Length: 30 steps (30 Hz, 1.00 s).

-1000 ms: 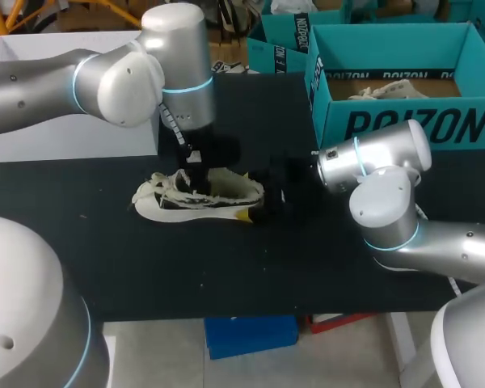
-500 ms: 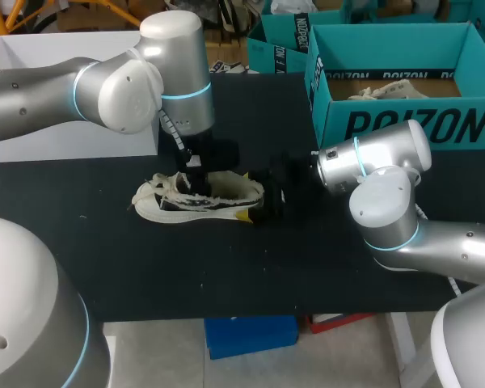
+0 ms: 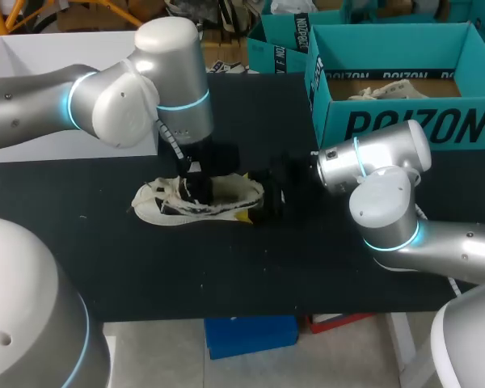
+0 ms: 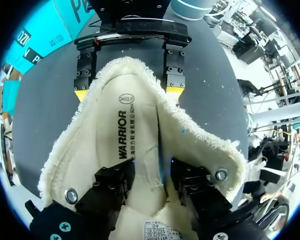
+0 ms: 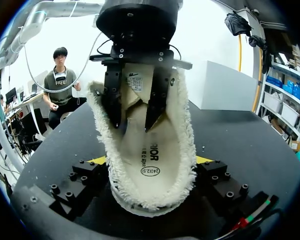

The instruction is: Take the shoe out of the shoebox, open the shoe tongue, remove and reinsert the insole, then place the shoe into the shoebox

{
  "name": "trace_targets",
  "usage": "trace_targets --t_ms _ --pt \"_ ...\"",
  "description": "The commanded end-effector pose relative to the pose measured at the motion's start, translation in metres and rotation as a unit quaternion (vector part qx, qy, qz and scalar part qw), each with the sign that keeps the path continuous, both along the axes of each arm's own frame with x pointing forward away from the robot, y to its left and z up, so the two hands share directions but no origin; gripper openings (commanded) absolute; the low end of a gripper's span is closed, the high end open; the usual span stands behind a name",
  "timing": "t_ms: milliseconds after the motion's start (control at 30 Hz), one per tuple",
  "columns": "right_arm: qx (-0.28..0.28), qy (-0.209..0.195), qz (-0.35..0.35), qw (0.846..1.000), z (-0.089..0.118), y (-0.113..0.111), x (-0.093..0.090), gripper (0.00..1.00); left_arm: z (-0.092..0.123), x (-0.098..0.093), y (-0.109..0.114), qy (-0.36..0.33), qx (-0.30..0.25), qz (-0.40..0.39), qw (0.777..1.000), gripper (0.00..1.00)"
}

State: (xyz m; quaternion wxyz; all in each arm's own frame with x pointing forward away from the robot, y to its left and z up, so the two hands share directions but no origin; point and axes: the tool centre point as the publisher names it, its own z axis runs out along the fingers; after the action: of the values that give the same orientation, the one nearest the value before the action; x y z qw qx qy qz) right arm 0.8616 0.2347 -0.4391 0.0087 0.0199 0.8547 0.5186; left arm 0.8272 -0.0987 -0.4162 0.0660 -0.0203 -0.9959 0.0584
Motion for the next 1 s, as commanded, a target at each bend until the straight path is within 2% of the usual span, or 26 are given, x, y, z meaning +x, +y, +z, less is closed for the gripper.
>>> trace_targets --t_ms 33,367,633,1000 --pt "0.000 0.001 -0.001 1.000 -0.003 -0.001 0.003 0.00 -0.008 -0.025 0.004 -0.055 0.010 0.011 0.998 0.45" --pt "0.000 0.001 -0.001 1.000 -0.003 -0.001 0.003 0.00 -0.022 -0.019 0.010 -0.188 0.033 0.051 0.980 0.37" --pt "0.000 0.001 -0.001 1.000 -0.003 -0.001 0.003 0.00 -0.025 -0.012 0.013 -0.303 0.030 0.070 0.950 0.36" --pt "0.000 0.001 -0.001 1.000 -0.003 -0.001 0.003 0.00 -0.020 -0.003 0.017 -0.376 -0.013 0.102 0.921 0.32"
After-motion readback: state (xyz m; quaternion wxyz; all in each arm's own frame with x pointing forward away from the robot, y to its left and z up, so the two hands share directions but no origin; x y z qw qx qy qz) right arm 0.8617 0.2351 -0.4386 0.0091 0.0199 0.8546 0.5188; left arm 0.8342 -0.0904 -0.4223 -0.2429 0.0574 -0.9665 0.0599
